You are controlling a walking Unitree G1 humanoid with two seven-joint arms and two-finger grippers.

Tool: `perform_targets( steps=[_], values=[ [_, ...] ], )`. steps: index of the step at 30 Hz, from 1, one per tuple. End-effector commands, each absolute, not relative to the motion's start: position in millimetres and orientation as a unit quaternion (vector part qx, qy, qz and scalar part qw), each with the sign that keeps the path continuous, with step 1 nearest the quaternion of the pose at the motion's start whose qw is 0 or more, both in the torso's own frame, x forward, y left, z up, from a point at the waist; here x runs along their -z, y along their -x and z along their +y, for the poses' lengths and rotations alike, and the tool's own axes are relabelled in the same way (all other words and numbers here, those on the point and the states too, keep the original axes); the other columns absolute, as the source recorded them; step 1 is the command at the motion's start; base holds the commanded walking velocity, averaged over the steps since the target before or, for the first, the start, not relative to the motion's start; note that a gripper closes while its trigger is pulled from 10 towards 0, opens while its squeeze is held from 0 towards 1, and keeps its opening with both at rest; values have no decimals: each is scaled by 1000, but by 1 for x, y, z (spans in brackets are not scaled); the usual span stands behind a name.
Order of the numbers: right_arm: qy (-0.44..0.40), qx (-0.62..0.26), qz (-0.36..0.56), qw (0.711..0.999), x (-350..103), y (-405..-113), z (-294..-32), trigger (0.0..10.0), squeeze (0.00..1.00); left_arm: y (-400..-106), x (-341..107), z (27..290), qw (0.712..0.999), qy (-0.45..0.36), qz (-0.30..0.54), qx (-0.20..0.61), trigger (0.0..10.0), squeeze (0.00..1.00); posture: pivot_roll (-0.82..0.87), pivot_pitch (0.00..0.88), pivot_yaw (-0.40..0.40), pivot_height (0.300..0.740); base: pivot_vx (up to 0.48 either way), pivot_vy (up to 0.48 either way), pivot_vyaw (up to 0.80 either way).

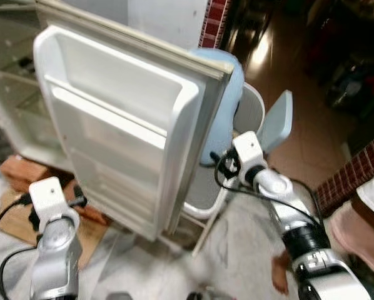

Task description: Restocking fridge

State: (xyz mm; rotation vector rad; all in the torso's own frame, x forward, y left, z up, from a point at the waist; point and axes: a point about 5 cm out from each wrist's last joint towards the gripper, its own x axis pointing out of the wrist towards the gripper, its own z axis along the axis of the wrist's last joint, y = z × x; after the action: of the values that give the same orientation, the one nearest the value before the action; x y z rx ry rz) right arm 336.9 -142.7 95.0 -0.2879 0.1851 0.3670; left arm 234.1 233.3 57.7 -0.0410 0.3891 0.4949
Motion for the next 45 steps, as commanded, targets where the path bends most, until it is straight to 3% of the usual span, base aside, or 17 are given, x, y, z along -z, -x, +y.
perform_targets(
  steps=[1, 6, 11, 15, 17, 19, 21, 23, 24, 25, 27, 30, 31, 37, 45],
  values=[
    [104, -156, 69, 980, -107, -346, -146, 10000, 0, -233, -57, 229, 950, 21, 199, -241, 10000, 0, 109, 0, -90, 740, 0, 0, 0],
    [1, -146, 33, 989, -132, -364, -115, 10000, 0, -214, -44, 234, 941, 12, 242, -237, 10000, 0, 111, 0, -85, 740, 0, 0, 0],
    [-29, -181, 0, 983, -160, -377, -68, 10000, 0, -197, -25, 237, 924, 22, 300, -237, 10000, 0, 136, 0, -96, 740, 0, 0, 0],
    [-35, -198, -13, 980, -172, -380, -51, 10000, 0, -193, -21, 237, 919, 36, 311, -240, 10000, 0, 147, 0, -107, 740, 0, 0, 0],
    [-71, -248, -31, 966, -192, -380, -24, 10000, 0, -189, -18, 237, 914, 49, 320, -244, 10000, 0, 157, 0, -118, 740, 0, 0, 0],
    [-98, -292, -38, 951, -199, -377, -13, 10000, 0, -189, -17, 237, 913, 53, 322, -246, 10000, 0, 162, 0, -123, 740, 0, 0, 0],
    [-125, -381, -46, 915, -205, -366, -1, 10000, 0, -189, -16, 236, 912, 59, 324, -245, 10000, 0, 164, 0, -126, 740, 0, 0, 0],
    [-152, -545, -47, 823, -208, -335, 3, 10000, 0, -188, -14, 236, 908, 70, 330, -247, 10000, 0, 157, 0, -125, 740, 0, 0, 0],
    [-152, -545, -47, 823, -208, -335, 3, 10000, 0, -188, -14, 236, 908, 70, 330, -247, 10000, 0, 157, 0, -125, 740, 0, 0, 0],
    [-147, -610, -31, 778, -204, -315, -11, 10000, 0, -187, -13, 236, 906, 78, 335, -248, 10000, 0, 154, 0, -123, 740, 0, 0, 0],
    [-139, -671, 5, 728, -192, -293, -43, 10000, 0, -187, -11, 236, 904, 83, 339, -248, 10000, 0, 145, 0, -121, 740, 0, 0, 0],
    [-119, -668, 27, 734, -180, -293, -59, 10000, 0, -187, -11, 236, 903, 85, 340, -247, 10000, 0, 140, 0, -119, 740, 0, 0, 0],
    [-81, -641, 56, 761, -160, -301, -76, 10000, 0, -188, -10, 236, 903, 86, 341, -247, 10000, 0, 137, 0, -117, 740, 0, 0, 0],
    [43, -580, 140, 801, -118, -309, -113, 10000, 0, -187, -6, 236, 896, 105, 353, -250, 10000, 0, 138, 0, -114, 740, 0, 0, 0],
    [104, -567, 159, 802, -107, -315, -104, 10000, 0, -164, 10, 240, 876, 113, 397, -249, 10000, 0, 162, 0, -126, 740, 0, 0, 0]
  ],
)
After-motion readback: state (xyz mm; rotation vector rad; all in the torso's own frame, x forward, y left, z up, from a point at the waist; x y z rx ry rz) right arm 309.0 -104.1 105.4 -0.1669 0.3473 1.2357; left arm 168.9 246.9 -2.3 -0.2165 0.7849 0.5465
